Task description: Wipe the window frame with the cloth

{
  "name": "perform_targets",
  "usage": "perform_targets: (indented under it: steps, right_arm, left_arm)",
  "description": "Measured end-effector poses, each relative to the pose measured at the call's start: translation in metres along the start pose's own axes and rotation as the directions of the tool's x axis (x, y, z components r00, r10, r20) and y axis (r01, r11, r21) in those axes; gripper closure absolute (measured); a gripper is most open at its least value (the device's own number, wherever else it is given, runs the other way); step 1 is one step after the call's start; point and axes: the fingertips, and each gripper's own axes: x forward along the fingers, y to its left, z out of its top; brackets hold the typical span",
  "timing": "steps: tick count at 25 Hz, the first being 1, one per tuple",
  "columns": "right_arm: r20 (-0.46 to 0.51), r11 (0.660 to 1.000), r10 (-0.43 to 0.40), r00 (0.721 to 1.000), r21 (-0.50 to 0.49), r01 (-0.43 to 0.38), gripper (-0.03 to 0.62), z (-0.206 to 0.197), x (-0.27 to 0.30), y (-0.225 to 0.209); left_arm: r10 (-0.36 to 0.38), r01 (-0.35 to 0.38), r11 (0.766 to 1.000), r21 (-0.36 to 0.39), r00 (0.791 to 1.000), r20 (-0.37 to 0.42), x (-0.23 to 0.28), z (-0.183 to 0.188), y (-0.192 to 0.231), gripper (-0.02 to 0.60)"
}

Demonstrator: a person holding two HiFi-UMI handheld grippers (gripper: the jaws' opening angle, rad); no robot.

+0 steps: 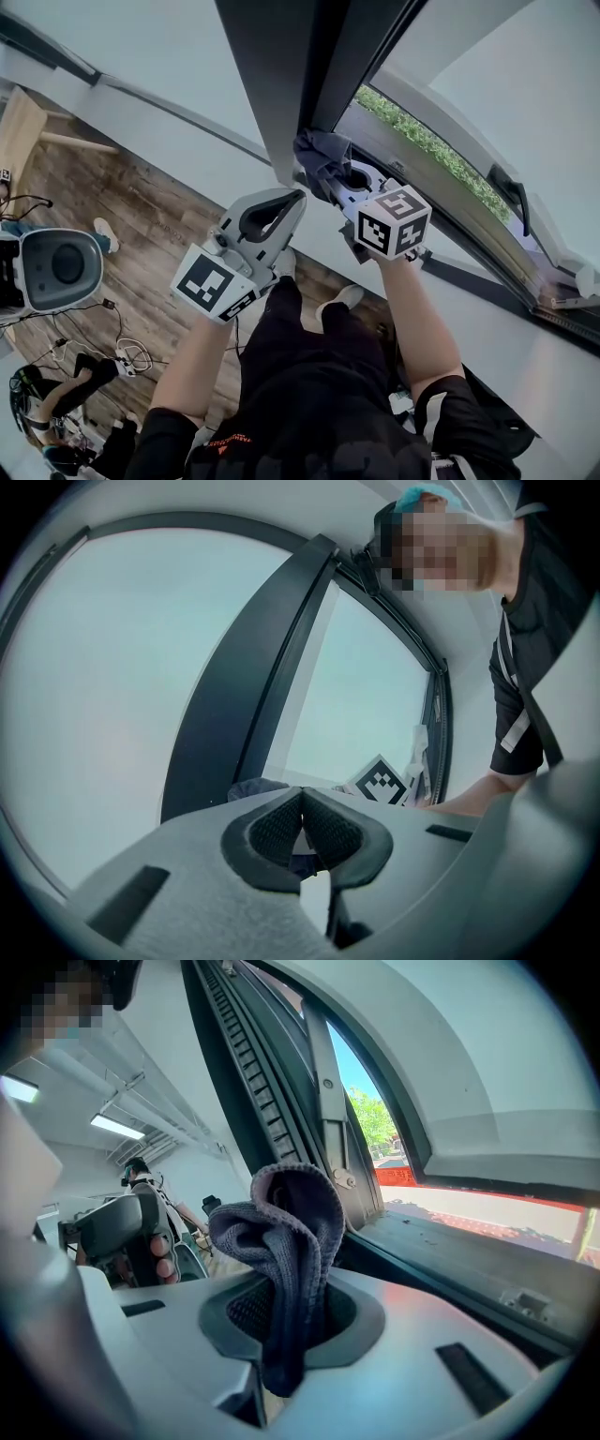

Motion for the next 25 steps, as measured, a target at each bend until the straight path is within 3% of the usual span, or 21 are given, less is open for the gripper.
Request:
perform_targets:
  steps: [17, 25]
  right_arm:
    - [-0.030, 1.000, -0.016, 0.999, 0.022, 0.017, 0.540, -0.030, -0.013, 0.008]
    - [0.014, 1.000, -0.027, 1.000, -0.008, 0.027, 0.540, -0.013, -0.039, 0.026]
  left_arm:
    - [-0.017, 0.017, 1.000, 0.006, 1.000, -0.012, -0.007, -0.003, -0.013, 0.563]
    - [-0.040, 0.039, 0.999, 0.030, 0.999, 0.002, -0.014, 0.012, -0.025, 0.563]
